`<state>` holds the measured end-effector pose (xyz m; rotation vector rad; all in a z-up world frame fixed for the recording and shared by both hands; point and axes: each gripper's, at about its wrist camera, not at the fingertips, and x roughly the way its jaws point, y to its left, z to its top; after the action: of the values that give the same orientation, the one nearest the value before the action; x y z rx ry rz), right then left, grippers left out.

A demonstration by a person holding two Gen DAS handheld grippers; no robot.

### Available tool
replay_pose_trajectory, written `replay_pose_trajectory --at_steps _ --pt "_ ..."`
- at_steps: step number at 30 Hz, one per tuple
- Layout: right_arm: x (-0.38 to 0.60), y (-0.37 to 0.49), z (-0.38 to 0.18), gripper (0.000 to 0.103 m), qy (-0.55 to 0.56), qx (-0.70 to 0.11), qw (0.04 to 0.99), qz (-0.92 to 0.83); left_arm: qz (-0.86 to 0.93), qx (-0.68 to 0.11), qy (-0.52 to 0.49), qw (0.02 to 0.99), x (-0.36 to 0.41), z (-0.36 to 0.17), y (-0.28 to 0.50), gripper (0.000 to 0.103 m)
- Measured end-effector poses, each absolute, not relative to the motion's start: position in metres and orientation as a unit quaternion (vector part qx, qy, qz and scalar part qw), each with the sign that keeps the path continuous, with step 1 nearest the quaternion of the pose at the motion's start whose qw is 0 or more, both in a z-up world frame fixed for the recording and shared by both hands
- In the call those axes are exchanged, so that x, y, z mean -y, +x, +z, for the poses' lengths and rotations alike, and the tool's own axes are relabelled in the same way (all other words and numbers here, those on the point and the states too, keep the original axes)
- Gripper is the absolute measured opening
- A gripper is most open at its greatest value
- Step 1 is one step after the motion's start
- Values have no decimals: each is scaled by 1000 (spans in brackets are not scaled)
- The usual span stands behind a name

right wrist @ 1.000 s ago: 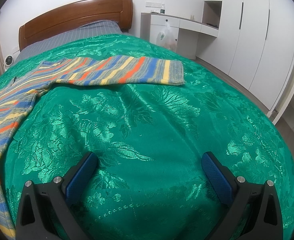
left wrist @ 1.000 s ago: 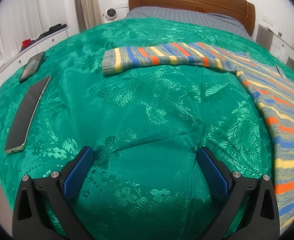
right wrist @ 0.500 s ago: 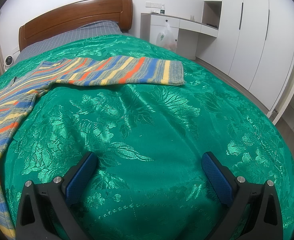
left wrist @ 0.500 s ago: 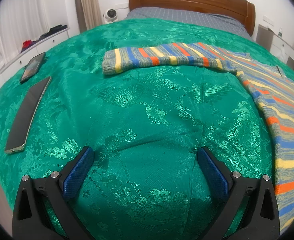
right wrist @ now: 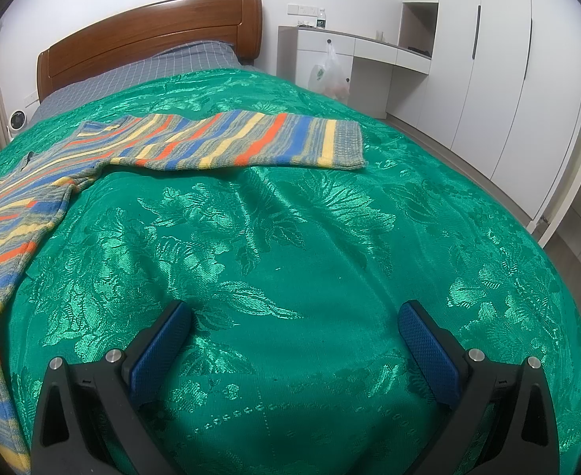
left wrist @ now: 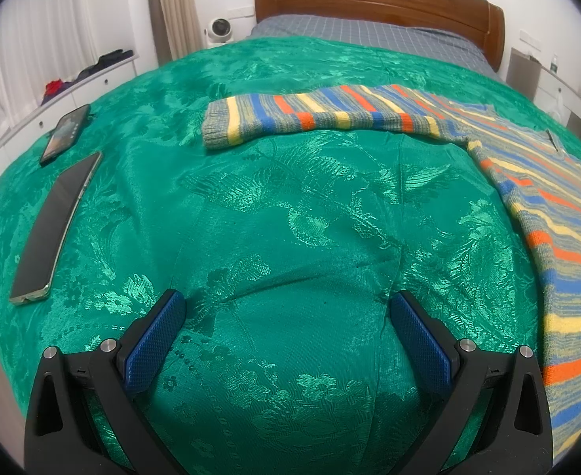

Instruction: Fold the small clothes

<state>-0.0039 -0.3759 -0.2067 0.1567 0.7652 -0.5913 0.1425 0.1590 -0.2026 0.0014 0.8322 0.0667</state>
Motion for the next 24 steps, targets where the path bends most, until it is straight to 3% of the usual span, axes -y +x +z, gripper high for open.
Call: replay_pose_trajectory --at_steps 24 --pt "375 -4 -207 103 74 -367 883 -284 33 -403 2 915 -159 -203 144 103"
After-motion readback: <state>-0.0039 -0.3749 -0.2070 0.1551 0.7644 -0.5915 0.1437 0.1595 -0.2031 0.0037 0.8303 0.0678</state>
